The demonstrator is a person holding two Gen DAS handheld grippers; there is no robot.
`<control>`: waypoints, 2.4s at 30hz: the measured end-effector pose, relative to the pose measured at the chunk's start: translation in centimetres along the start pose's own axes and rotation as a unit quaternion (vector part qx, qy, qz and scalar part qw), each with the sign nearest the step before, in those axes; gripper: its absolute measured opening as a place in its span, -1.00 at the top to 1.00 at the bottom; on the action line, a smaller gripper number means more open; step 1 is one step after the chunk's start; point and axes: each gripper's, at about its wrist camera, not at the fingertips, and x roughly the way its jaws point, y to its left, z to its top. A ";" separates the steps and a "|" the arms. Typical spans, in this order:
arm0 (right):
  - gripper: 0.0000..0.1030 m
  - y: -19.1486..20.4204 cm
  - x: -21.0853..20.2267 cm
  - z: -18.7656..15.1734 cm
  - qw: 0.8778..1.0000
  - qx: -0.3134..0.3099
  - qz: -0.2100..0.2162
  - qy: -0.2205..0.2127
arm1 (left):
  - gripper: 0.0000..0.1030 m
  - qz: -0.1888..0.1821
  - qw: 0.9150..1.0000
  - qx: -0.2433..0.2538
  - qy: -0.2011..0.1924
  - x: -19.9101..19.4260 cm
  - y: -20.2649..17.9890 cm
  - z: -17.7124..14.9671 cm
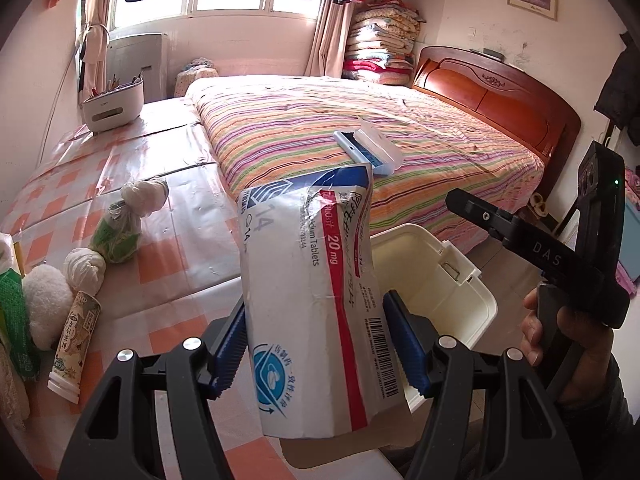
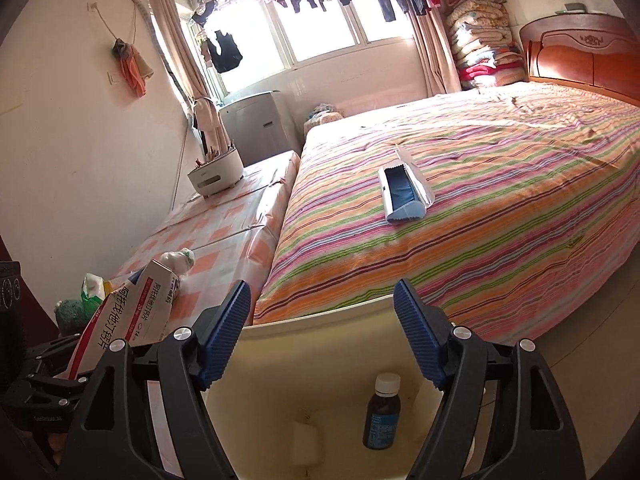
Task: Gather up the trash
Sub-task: 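Carry both items over the cream bin and open both tools to drop them, then move both tools back over the table toward the lace hat and drink bottle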
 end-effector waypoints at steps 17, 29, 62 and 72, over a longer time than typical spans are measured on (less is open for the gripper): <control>-0.56 -2.7 -1.2 0.4 0.997 0.066 -0.012 -0.032 | -0.32 -0.031 0.998 0.021 0.050 3.9 -2.7 -0.8; -0.65 -2.4 -1.4 0.7 0.997 0.069 -0.006 -0.044 | -0.50 0.000 0.999 0.025 0.025 1.2 -2.6 -0.5; -0.76 13.0 7.0 -0.6 0.992 -0.006 0.121 0.034 | -0.50 0.160 0.984 -0.077 -0.011 -4.9 11.1 -1.1; -0.76 16.6 9.1 -1.8 0.988 -0.027 0.139 0.059 | -0.50 0.191 0.974 -0.118 -0.015 -6.9 15.2 -2.2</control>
